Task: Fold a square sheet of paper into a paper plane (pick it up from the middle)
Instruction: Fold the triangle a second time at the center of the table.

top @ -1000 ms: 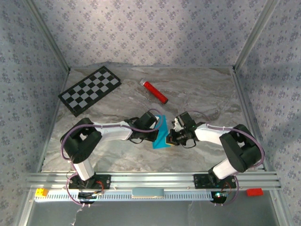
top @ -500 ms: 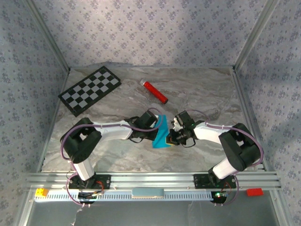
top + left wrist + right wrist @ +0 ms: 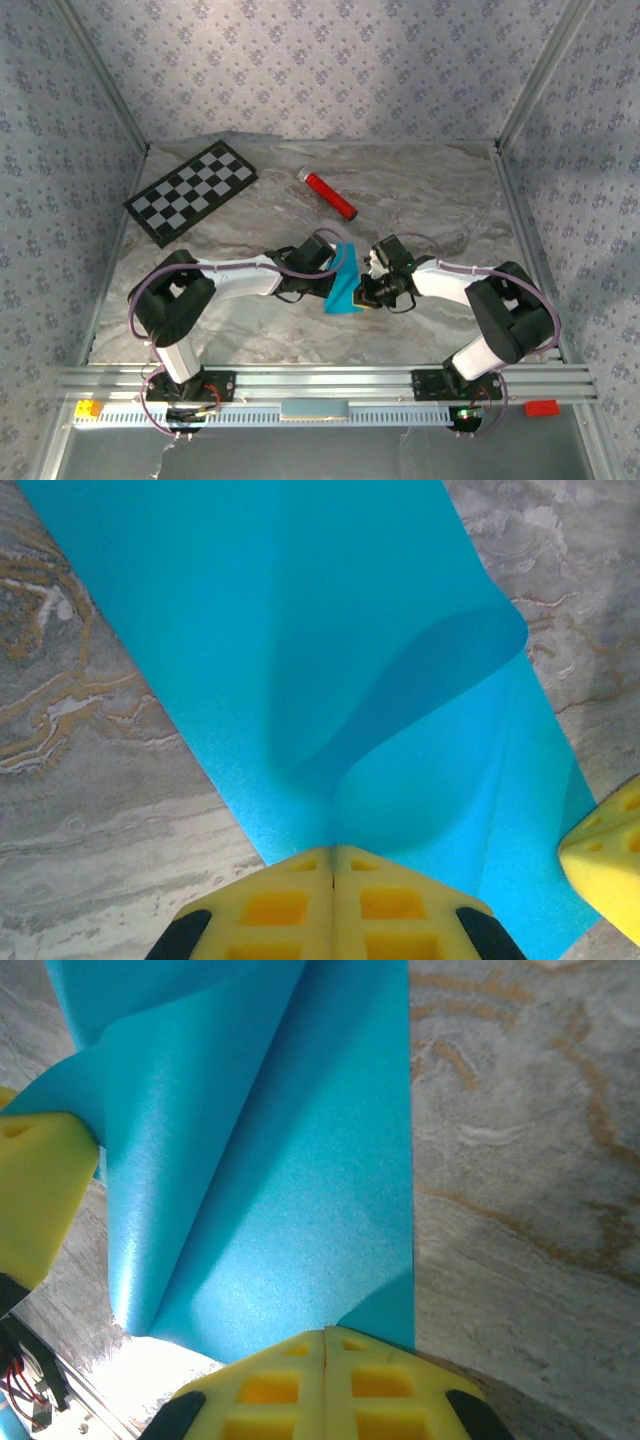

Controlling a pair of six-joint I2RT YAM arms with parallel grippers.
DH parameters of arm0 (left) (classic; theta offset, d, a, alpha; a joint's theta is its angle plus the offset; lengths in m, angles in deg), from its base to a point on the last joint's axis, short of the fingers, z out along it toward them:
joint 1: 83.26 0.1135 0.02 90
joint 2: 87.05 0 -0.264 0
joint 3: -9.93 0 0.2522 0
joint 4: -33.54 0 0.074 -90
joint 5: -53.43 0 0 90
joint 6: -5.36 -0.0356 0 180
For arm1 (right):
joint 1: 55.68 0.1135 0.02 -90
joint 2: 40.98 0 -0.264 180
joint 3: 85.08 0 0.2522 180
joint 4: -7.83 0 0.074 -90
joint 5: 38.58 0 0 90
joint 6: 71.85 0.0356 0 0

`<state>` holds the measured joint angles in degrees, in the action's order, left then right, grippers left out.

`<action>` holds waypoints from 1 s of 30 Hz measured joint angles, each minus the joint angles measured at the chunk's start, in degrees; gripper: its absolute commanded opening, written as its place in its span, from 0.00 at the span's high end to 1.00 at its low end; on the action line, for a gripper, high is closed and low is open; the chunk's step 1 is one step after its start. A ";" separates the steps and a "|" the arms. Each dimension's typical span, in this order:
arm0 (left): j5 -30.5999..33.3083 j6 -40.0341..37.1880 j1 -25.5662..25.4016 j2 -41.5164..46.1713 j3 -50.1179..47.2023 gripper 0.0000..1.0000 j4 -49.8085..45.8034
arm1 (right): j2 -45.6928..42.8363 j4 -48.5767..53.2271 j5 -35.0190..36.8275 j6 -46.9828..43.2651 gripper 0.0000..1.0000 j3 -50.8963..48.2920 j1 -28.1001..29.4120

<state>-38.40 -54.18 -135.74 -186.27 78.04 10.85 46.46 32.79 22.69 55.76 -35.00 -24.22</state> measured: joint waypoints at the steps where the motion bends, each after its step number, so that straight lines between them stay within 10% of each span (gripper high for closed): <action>1: 0.02 0.02 0.00 0.00 0.00 1.00 -0.09 | 0.00 -0.02 0.00 0.00 1.00 0.00 0.00; 30: 0.61 0.00 0.00 -1.40 0.46 1.00 -0.20 | 0.00 0.00 0.00 0.00 1.00 0.00 -0.04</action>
<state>-37.78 -54.18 -135.74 -187.67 78.50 10.65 46.46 32.79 22.69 55.76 -35.00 -24.26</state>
